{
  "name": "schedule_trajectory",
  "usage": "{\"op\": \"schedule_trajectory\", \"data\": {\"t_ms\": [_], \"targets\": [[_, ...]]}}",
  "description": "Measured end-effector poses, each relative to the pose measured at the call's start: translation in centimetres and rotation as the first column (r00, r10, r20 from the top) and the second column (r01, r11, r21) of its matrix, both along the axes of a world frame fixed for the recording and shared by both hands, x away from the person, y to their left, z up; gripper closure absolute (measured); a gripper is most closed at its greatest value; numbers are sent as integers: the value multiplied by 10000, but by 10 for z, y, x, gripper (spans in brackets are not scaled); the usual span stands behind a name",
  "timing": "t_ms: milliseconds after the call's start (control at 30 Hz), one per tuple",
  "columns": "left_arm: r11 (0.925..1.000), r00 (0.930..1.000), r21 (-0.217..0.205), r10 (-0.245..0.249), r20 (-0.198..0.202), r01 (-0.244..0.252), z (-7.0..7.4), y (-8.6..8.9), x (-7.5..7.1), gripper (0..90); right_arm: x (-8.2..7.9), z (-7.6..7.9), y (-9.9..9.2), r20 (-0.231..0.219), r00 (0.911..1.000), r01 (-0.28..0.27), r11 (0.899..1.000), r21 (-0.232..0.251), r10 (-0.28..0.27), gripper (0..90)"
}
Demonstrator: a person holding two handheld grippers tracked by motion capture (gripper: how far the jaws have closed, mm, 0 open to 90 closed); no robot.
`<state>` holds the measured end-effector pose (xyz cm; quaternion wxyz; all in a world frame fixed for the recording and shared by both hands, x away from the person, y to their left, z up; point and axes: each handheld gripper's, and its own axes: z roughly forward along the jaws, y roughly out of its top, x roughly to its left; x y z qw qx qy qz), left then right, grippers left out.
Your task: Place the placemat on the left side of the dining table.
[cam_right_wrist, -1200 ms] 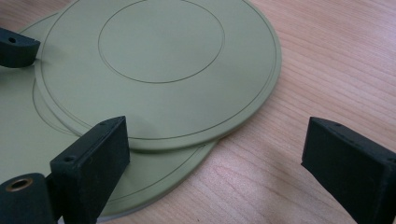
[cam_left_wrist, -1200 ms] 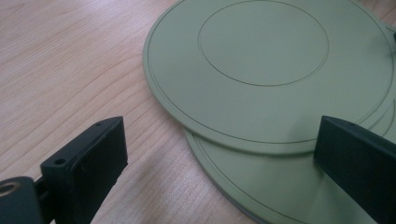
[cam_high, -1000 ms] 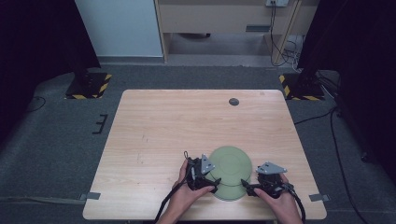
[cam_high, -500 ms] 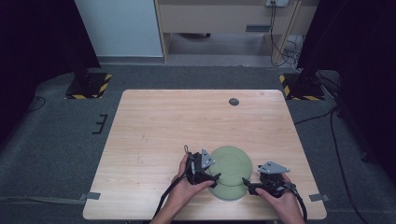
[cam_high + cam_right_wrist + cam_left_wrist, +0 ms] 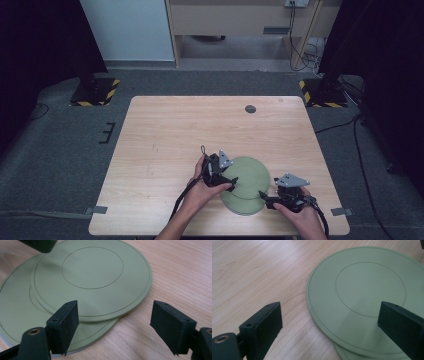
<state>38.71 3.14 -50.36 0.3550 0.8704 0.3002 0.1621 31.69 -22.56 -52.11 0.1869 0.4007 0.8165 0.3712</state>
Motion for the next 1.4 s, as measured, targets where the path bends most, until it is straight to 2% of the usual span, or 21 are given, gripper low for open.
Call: {"op": "schedule_trajectory", "data": {"t_ms": [67,100,400,533,1067,1300,1400], "targets": [[10000,10000,-36,40,-88,-41,-1,-1,3,54,-1,0,1,0,9999,-132,9999,-26,132,271],[9999,9999,96,106,-69,-106,-3,-3,7,54,-1,0,2,-17,9998,-197,9998,27,197,300],[9997,9992,233,40,-390,-31,-9,-8,15,69,-2,1,5,19,9990,-447,9988,223,447,405],[9999,9982,-26,151,-585,-153,-10,-8,17,70,-3,1,6,79,9978,-658,9968,453,655,457],[10000,9970,23,41,-776,-39,-13,-12,18,72,-2,-1,10,-17,9971,-764,9960,460,765,453],[9997,9935,-190,161,-1130,-183,-15,-10,22,49,-2,-1,10,1,9967,-811,9958,432,812,443],[9990,9893,-362,210,-1441,-264,-17,-8,24,44,-2,-1,10,-2,9966,-829,9956,436,830,438]]}}
